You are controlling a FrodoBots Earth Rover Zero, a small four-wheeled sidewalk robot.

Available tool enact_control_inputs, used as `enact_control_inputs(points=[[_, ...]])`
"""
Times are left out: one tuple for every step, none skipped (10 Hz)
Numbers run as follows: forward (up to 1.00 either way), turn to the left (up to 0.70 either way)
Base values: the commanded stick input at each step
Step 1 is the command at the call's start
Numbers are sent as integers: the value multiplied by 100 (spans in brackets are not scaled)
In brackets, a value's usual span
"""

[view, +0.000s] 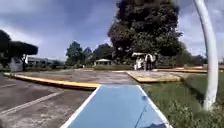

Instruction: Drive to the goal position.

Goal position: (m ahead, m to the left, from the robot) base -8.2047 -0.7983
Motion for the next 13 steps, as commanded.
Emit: enact_control_inputs(points=[[70,0],[70,0],[70,0],[70,0],[70,0],[70,0],[70,0],[70,0],[70,0],[70,0],[70,0],[70,0],[70,0]])
